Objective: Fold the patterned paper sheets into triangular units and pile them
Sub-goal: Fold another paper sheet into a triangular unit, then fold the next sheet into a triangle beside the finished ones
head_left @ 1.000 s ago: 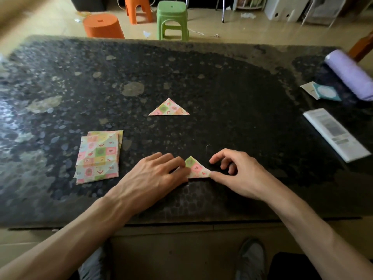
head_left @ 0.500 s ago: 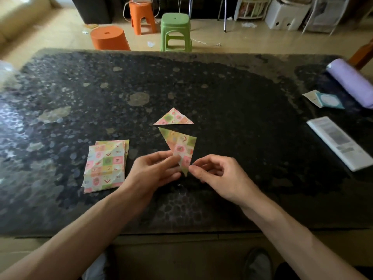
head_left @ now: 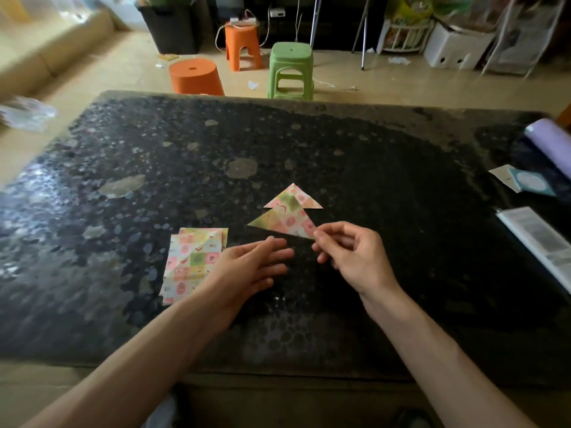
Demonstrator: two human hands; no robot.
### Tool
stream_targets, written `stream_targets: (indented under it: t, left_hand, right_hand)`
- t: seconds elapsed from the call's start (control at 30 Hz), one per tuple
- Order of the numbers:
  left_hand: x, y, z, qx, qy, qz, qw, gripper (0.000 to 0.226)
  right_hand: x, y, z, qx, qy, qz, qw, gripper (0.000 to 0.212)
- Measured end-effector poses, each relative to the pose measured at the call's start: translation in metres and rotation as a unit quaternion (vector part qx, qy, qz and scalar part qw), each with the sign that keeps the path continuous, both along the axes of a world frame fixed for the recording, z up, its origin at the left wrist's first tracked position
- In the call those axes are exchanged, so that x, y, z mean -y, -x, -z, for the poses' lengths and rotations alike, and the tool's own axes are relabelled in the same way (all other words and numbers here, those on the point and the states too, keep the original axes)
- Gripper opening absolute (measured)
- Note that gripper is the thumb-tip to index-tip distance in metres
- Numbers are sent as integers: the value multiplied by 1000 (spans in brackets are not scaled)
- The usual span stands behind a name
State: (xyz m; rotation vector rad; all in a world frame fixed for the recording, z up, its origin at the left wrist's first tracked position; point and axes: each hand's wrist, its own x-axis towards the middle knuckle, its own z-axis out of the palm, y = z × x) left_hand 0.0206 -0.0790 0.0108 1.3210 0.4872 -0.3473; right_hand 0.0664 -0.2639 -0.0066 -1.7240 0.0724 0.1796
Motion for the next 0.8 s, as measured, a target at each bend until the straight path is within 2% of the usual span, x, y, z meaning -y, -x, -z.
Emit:
stream_targets:
  t: [0.13, 0.3, 0.43, 0.57, 0.7, 0.8]
  left_hand:
    - [-13, 1, -5, 12, -22, 7, 1000, 21]
    - [-31, 0, -3, 126, -149, -29, 980, 22]
    - [-49, -2, -6, 133, -142, -71, 978, 23]
    - [-64, 1, -7, 148, -160, -84, 972, 21]
    - [-77, 3, -9, 155, -181, -103, 966, 23]
    - [-88, 6, -8, 156, -193, -130, 960, 21]
  right_hand:
    - [-12, -28, 3, -20, 16, 56, 998, 11]
    - [-46, -67, 10, -19, 65, 48, 997, 16]
    - [-66, -87, 16, 23, 164, 41, 985, 13]
    - [-70, -94, 28, 85, 277, 46, 956, 21]
    - [-72, -79, 25, 127, 290, 69, 946, 14]
    - [-82, -58, 26, 176, 258, 37, 949, 13]
